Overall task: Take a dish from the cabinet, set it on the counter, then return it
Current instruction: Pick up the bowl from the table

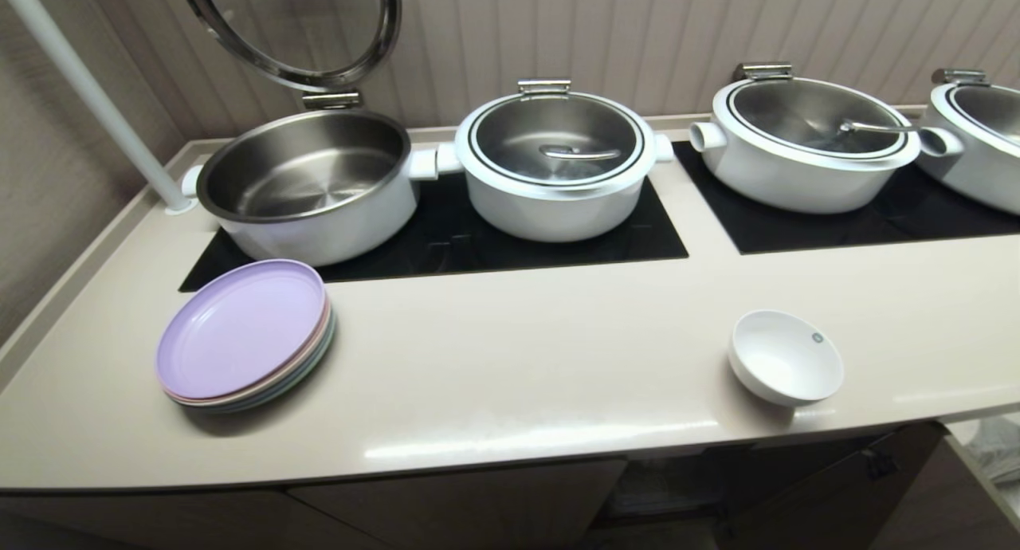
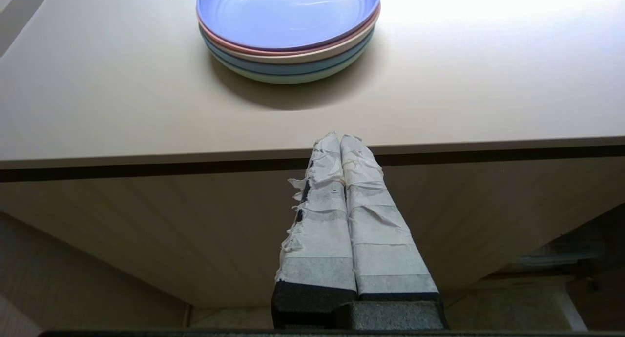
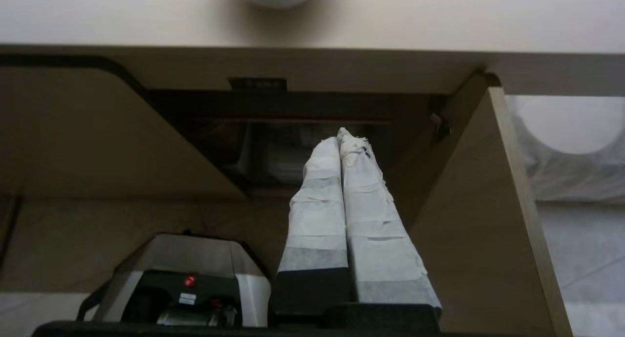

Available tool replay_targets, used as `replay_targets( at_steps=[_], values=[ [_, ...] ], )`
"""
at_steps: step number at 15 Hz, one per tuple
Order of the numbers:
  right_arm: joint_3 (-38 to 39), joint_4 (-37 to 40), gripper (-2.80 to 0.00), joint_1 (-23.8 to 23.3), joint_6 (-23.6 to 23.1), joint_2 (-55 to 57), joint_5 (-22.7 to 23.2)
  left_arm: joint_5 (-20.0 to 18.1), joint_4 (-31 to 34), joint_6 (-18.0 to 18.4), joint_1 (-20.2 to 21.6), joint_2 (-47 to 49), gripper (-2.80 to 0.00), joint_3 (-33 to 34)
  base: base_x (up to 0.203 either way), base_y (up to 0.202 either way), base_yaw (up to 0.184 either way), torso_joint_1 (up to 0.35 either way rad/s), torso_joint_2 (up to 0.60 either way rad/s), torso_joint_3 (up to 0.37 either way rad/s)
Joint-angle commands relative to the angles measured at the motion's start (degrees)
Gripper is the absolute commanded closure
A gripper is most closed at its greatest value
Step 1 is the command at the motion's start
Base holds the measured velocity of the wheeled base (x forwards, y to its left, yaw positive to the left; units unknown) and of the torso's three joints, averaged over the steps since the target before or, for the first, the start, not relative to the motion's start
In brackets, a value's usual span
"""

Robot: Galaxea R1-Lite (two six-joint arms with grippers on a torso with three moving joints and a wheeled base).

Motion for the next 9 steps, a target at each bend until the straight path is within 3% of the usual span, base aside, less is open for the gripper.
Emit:
replay_targets(
  at_steps=[1, 5, 9],
  values=[
    [4.6, -0.9, 0.0, 0.1, -2.3, -5.1, 0.1, 0.0, 0.0, 0.0, 0.0, 0.0, 0.0, 0.0, 0.0, 0.0, 0.0, 0.0, 0.0, 0.0],
    [7.3, 0.5, 0.0, 2.1, -3.1, -17.8, -0.7, 0.0, 0.0, 0.0, 0.0, 0.0, 0.0, 0.0, 0.0, 0.0, 0.0, 0.0, 0.0, 0.0],
    [7.6, 0.6, 0.0, 2.3, -1.8, -19.6, -1.0, 0.0, 0.0, 0.0, 0.0, 0.0, 0.0, 0.0, 0.0, 0.0, 0.0, 0.0, 0.0, 0.0]
  ],
)
